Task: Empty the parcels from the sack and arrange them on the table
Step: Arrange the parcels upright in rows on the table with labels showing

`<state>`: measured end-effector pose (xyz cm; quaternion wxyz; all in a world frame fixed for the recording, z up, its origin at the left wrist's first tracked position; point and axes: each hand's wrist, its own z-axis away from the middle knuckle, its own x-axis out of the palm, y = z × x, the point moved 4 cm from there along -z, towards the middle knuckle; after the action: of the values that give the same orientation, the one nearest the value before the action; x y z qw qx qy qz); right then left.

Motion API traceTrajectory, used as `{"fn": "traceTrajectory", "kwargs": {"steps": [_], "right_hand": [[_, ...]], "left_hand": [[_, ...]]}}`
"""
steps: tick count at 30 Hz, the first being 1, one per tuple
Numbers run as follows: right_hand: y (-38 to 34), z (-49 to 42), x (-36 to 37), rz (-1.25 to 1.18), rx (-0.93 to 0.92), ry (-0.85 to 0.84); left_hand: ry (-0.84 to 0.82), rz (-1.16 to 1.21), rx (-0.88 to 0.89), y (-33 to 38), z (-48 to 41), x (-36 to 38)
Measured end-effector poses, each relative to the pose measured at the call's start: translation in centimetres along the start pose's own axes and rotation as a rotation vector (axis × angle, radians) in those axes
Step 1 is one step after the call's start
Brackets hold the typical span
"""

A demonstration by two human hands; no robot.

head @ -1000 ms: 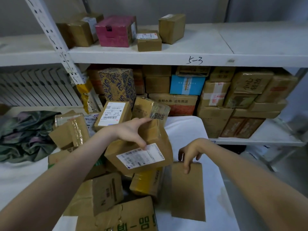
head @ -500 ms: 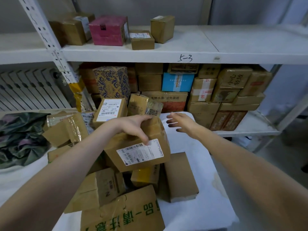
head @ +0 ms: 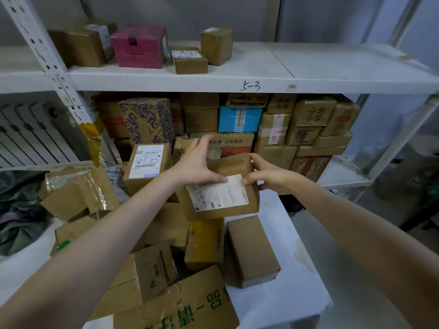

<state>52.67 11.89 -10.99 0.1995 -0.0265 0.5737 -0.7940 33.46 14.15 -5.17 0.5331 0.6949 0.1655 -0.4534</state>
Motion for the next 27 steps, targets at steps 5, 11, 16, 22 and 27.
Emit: {"fn": "traceTrajectory", "kwargs": {"steps": [5,11,16,22,27], "right_hand": [[3.6,0.2,-3.2,-0.57,0.064,0.117],[5.1,-1.5,-3.7,-1.028,0.01,0.256],[7.8,-3.8,-3.8,-0.93,0.078,0.118],[12.3,-6.5,-9.2,-0.744,0.245,0.018],[14.9,-9.1,-12.5,-0.571,0.363,0.08]], "left_hand": [[0.396,0.048,-0.07,-0.5,-0.1,-0.9],[0.147,0.855,-0.493,-1.1,-2.9,3.5],[-0.013,1.085,-0.653,-0.1,-6.0,9.6],[-0.171,1.059,-0.799,-1.7,-10.8,13.5],[-0.155,0.969,-0.883,-3.4,-15.1,17.5]]}}
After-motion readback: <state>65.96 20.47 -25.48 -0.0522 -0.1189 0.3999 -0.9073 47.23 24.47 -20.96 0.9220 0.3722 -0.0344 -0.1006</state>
